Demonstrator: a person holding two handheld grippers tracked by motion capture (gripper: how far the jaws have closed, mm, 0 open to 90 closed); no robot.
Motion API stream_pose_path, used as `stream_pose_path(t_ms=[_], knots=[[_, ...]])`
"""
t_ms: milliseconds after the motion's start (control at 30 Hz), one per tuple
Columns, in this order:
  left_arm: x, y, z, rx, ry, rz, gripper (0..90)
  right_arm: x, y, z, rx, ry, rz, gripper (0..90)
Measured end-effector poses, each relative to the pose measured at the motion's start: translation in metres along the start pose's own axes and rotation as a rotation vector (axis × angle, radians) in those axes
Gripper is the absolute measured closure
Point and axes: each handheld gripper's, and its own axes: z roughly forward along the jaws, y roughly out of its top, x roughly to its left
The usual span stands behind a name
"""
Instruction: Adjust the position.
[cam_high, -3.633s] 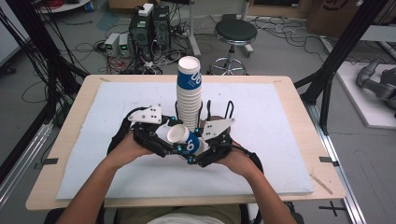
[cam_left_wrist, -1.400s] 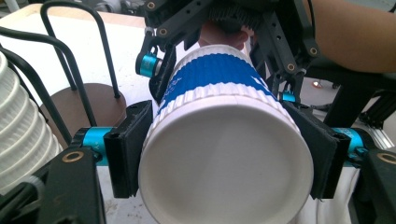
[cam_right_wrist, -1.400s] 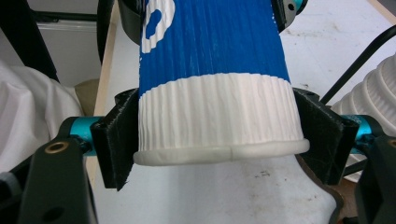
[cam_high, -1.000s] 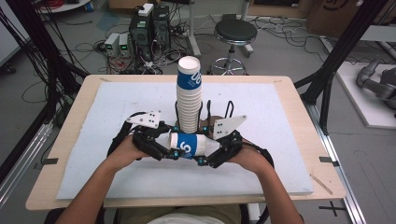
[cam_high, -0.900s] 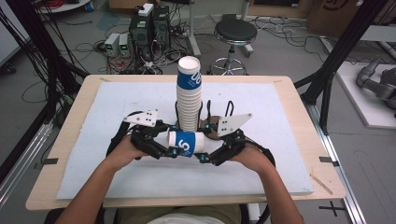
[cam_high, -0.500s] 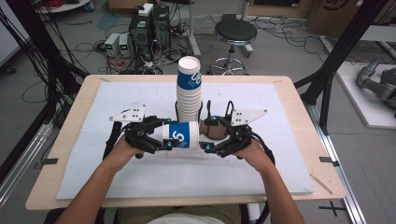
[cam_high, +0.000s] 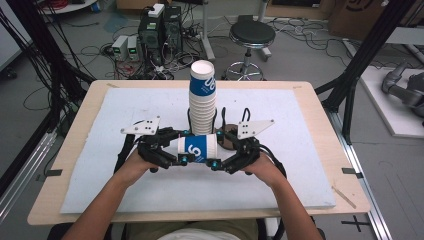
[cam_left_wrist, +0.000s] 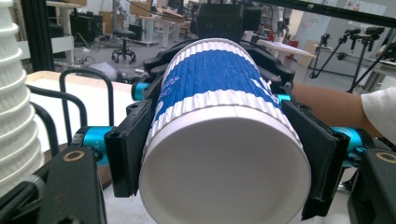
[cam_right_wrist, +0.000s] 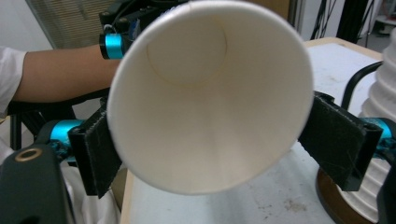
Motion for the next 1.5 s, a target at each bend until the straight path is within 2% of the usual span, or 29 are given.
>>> stream_pose_path(t_ms=[300,400,567,633,667,700,733,767,833,867,900,933,967,1133,1367,1500], knots=[[-0.001,-0.001,0.002,0.004,-0.009,-0.003,28.5,0.001,0.0,0.0,-0.002,0.008,-0.002,14.1],[0.0,-0.001,0.002,0.01,-0.008,-0.002,28.8,0.001,0.002,-0.001,0.002,0.009,-0.027,19.1],[-0.001,-0.001,0.003,0.032,-0.003,0.004,30.1,0.001,0.004,-0.003,0.026,0.011,-0.042,23.5],[-0.002,-0.001,0.004,0.063,0.015,0.017,29.5,0.002,0.004,-0.004,0.05,0.008,-0.042,23.8],[-0.005,0.0,0.006,0.109,0.068,0.038,24.9,0.002,0.006,-0.004,0.076,-0.001,-0.052,23.7],[-0.005,0.0,0.006,0.109,0.068,0.038,19.6,0.002,0.007,-0.004,0.096,-0.011,-0.055,23.7],[-0.006,0.001,0.007,0.139,0.094,0.037,19.6,0.002,0.007,-0.004,0.096,-0.011,-0.055,23.7],[-0.007,0.002,0.008,0.169,0.115,0.049,17.7,0.003,0.01,-0.005,0.153,-0.035,-0.058,23.6],[-0.009,0.002,0.008,0.222,0.128,0.07,17.7,0.004,0.01,-0.006,0.173,-0.043,-0.061,23.6],[-0.009,0.003,0.009,0.248,0.135,0.08,17.7,0.006,0.013,-0.006,0.238,-0.072,-0.082,23.3],[-0.01,0.002,0.01,0.275,0.135,0.088,17.7,0.006,0.013,-0.006,0.238,-0.072,-0.082,23.3],[-0.011,0.002,0.011,0.293,0.13,0.091,17.8,0.008,0.016,-0.005,0.295,-0.098,-0.102,23.0],[-0.011,0.001,0.013,0.308,0.127,0.093,17.8,0.009,0.017,-0.005,0.314,-0.102,-0.112,22.8],[-0.012,-0.004,0.02,0.377,0.117,0.113,18.0,0.013,0.02,-0.003,0.348,-0.104,-0.134,22.5],[-0.011,-0.006,0.021,0.403,0.078,0.119,28.1,0.016,0.018,0.004,0.419,-0.088,-0.151,22.4],[-0.011,-0.008,0.022,0.417,0.059,0.117,29.0,0.016,0.018,0.005,0.437,-0.078,-0.149,22.5]])
